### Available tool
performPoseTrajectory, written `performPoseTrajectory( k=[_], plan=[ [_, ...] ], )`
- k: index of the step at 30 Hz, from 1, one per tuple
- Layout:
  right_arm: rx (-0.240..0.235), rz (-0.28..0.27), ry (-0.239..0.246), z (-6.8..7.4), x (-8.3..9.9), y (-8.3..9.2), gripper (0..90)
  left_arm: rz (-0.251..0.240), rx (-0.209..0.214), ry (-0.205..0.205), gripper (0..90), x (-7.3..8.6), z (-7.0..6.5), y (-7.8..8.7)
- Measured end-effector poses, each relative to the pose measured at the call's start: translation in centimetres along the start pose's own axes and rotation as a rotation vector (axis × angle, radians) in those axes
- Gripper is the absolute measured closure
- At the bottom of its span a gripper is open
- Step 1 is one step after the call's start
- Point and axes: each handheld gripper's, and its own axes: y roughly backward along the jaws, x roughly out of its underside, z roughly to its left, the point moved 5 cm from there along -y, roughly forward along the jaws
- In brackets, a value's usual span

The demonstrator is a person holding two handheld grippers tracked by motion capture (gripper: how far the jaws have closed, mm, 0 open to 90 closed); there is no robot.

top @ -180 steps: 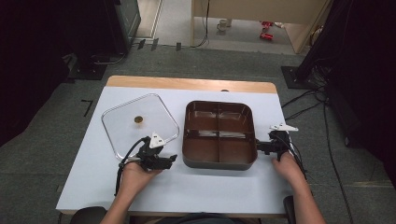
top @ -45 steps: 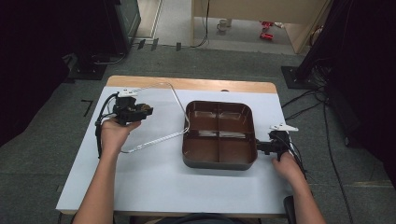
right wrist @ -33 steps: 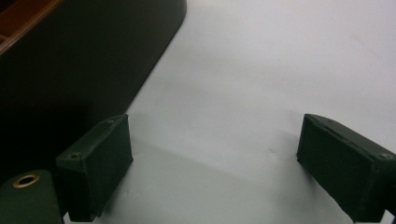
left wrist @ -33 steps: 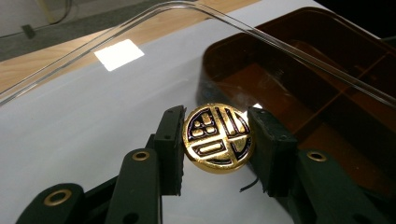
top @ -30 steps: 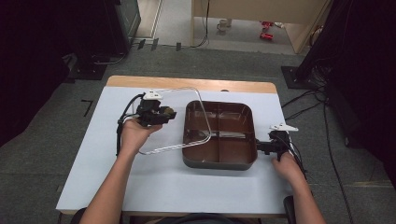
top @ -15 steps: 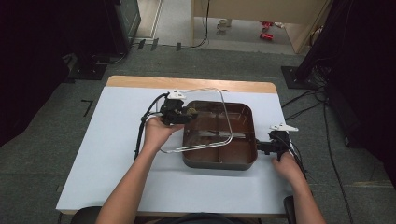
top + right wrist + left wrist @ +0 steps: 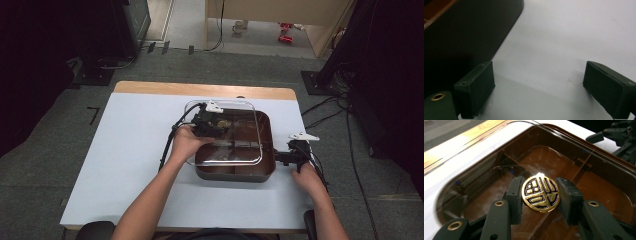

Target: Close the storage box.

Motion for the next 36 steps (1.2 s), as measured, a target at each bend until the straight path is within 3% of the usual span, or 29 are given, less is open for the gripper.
performPoseTrajectory(
  k=[6, 11, 16, 23, 27, 28, 32, 36],
  plan=[
    [0.0, -0.001, 0.002, 0.0, 0.0, 0.0, 9.8, 0.03, 0.015, -0.013, 59.5, 0.0, -1.5, -1.4],
    [0.0, 0.001, 0.003, 0.0, 0.0, 0.0, 9.8, 0.03, 0.031, 0.007, 59.5, -0.2, -2.3, -2.4],
    [0.0, 0.001, 0.001, 0.0, 0.0, 0.0, 9.8, 0.043, 0.029, -0.016, 59.5, -0.4, -3.1, -3.1],
    [0.0, 0.001, 0.001, 0.0, 0.0, 0.0, 9.7, 0.054, 0.057, 0.01, 59.4, -0.1, -3.2, -3.1],
    [0.0, 0.001, 0.002, 0.0, 0.0, 0.0, 9.8, 0.052, 0.057, 0.001, 59.0, -0.1, -3.2, -3.2],
    [0.0, 0.001, 0.002, 0.0, 0.0, 0.0, 9.7, 0.051, 0.073, 0.018, 58.7, -0.1, -3.1, -3.2],
    [0.0, 0.001, 0.002, 0.0, 0.0, 0.0, 9.7, 0.038, 0.096, 0.052, 52.9, -0.2, -2.7, -3.0],
    [0.0, 0.001, 0.003, 0.0, 0.0, 0.0, 9.8, 0.036, 0.093, 0.038, 43.9, -0.2, -2.6, -2.4]
  ],
)
